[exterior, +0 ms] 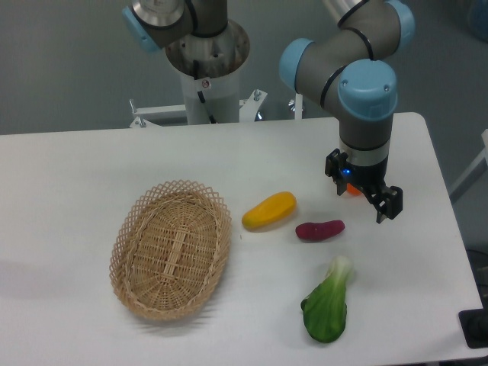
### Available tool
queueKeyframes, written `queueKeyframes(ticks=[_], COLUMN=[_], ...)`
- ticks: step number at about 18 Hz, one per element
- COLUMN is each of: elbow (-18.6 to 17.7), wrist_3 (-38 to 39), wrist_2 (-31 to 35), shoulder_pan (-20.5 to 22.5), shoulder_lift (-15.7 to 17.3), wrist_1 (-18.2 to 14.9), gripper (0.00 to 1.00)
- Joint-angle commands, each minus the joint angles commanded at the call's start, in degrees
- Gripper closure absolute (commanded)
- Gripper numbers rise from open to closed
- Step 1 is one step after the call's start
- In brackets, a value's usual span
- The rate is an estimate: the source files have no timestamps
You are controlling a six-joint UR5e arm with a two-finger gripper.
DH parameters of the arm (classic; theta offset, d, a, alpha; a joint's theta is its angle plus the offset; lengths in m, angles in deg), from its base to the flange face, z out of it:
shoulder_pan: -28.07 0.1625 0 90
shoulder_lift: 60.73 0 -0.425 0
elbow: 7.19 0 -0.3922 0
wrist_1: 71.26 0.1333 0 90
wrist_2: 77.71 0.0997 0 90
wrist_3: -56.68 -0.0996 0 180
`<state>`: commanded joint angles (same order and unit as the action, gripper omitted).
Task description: Pick up the sweet potato from the table
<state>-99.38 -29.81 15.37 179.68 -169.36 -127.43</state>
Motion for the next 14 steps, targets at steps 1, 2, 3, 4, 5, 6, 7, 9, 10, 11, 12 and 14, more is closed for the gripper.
queueKeyframes(ticks=[1, 2, 3, 4, 5, 6, 7, 9, 10, 11, 12, 14], elbow=[-0.8, -0.8, -0.6, -0.3, -0.5, -0.8, -0.9, -1.2, -1.8, -2.2, -2.5, -3.2], wrist_3=[0.0, 0.0, 0.0, 0.0, -0.1, -0.1, 0.0, -0.1, -0.9, -2.2, -3.2, -4.5], wrist_2=[-0.2, 0.0, 0.0, -0.1, 0.0, 0.1, 0.1, 0.0, -0.1, 0.3, 0.4, 0.4], shoulder_pan=[0.0, 0.1, 0.2, 0.3, 0.3, 0.4, 0.4, 0.4, 0.4, 0.4, 0.4, 0.4], shoulder_lift=[0.1, 0.1, 0.1, 0.1, 0.0, 0.0, 0.0, -0.1, -0.3, -0.7, -1.0, -1.5], wrist_1=[0.8, 0.6, 0.3, 0.2, 0.3, 0.6, 0.7, 0.8, 1.0, 1.1, 1.1, 1.1], gripper=[0.0, 0.0, 0.0, 0.0, 0.0, 0.0, 0.0, 0.0, 0.0, 0.0, 0.0, 0.0])
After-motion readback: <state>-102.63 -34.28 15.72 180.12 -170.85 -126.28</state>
